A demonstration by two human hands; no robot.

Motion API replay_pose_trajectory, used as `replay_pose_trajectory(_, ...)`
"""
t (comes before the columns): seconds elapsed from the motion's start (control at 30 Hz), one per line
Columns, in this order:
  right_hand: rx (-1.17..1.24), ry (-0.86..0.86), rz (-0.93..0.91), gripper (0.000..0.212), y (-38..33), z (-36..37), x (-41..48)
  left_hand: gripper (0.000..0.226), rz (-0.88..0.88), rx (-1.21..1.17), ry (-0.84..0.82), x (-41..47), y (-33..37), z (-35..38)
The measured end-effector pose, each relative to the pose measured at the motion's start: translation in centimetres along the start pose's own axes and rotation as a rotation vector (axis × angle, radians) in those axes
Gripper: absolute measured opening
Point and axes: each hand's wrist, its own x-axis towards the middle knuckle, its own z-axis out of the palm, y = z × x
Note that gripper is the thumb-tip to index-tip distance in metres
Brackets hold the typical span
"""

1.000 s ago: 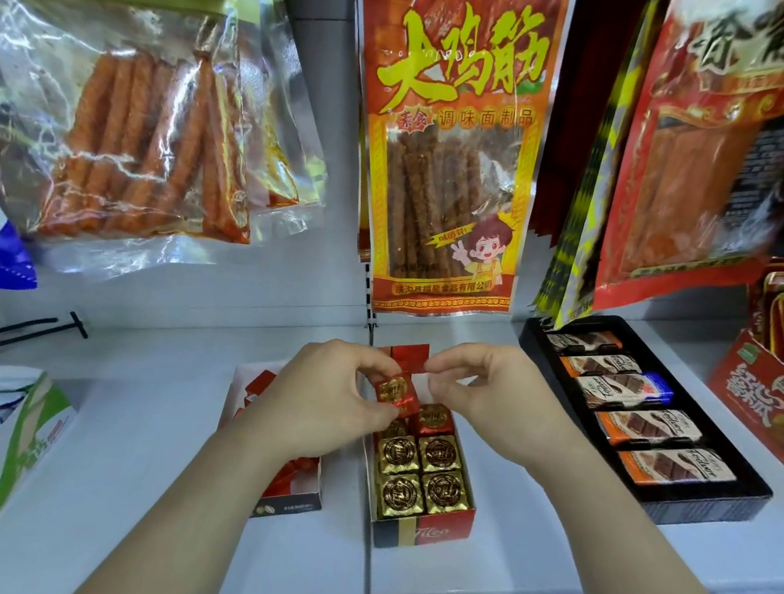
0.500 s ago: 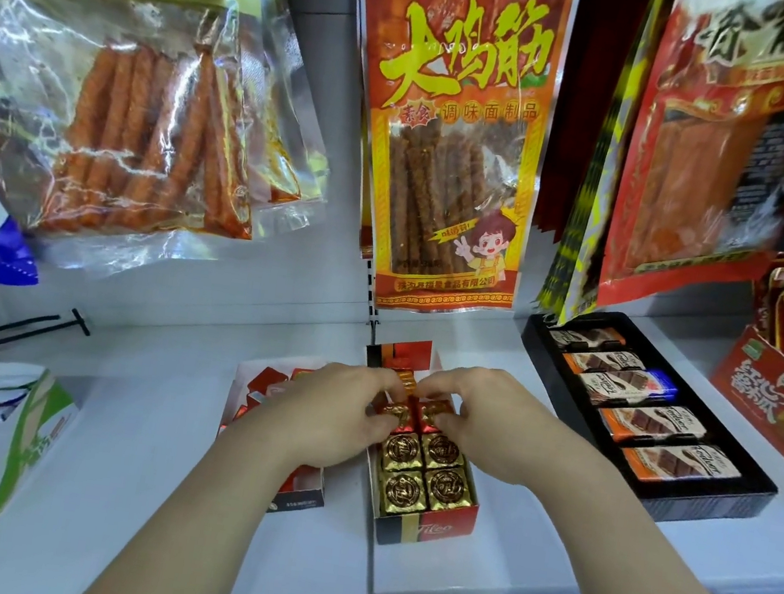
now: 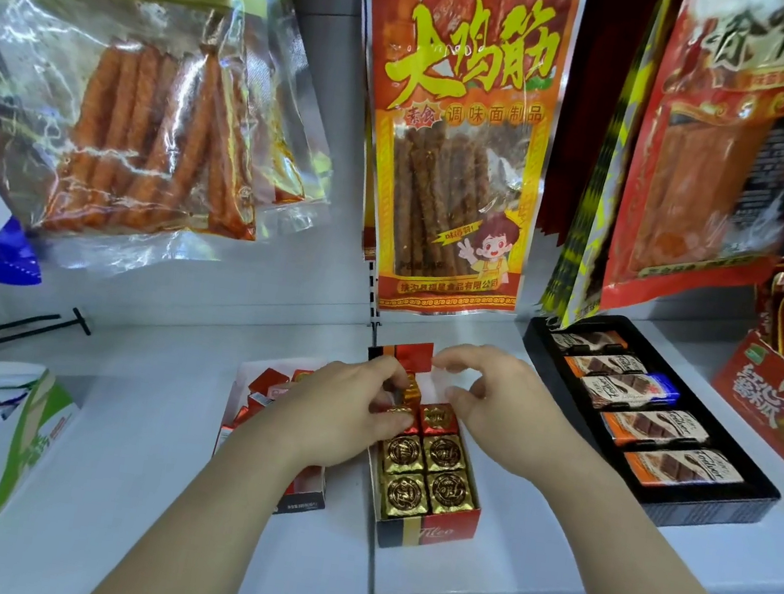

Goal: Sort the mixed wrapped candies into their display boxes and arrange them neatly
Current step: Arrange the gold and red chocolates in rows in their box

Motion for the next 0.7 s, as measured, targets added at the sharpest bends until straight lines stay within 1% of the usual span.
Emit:
replay_pose_trajectory(0.07, -0.024, 0.012, -0.012, 0.027, 0.0, -0.2, 0.0, 0.018, -0.005, -0.027, 0.113, 0.2, 0.0, -0.2)
replay_pose_trajectory(0.13, -0.026, 0.007, -0.025, 0.026, 0.0, -0.3, -0.1, 0.023, -0.014, -0.024, 0.223, 0.6, 0.0, -0.2)
replay_pose_trajectory(0.17, -0.018, 0.008, -0.02, 0.026, 0.1, -0.3, -0.1, 0.027, -0.013, -0.019, 0.239, 0.8, 0.0, -0.1)
replay_pose_trajectory(0.23, 0.001, 0.006, 0.01, 0.027, 0.4, -0.4, -0.1, 0.032, 0.003, 0.008, 0.21, 1.4, 0.1, 0.4)
replay_pose_trajectory(0.3, 0.015, -0.002, 0.041, 0.028, 0.6, -0.4, -0.1, 0.033, 0.007, 0.052, 0.147, 2.0, 0.4, 0.7)
replay_pose_trajectory(0.4, 0.042, -0.017, 0.057, 0.029, 0.8, -0.4, -0.1, 0.037, -0.026, 0.189, 0.065, 2.7, 1.1, 0.7)
replay_pose_trajectory(0.5, 0.082, -0.021, 0.082, 0.027, 0.9, -0.4, -0.2, 0.041, -0.056, 0.247, 0.057, 2.8, 1.1, 0.7)
replay_pose_trajectory(0.57, 0.121, -0.009, 0.103, 0.027, 1.1, -0.4, 0.0, 0.031, -0.03, 0.158, 0.108, 2.9, 0.7, 0.6)
replay_pose_trajectory(0.63, 0.198, 0.017, 0.122, 0.027, 1.4, -0.4, 0.2, 0.015, 0.009, -0.013, 0.197, 2.8, 0.6, 0.4)
replay_pose_trajectory(0.7, 0.281, 0.046, 0.144, 0.026, 1.7, -0.3, 0.4, 0.001, -0.005, -0.149, 0.287, 2.8, 0.9, 0.2)
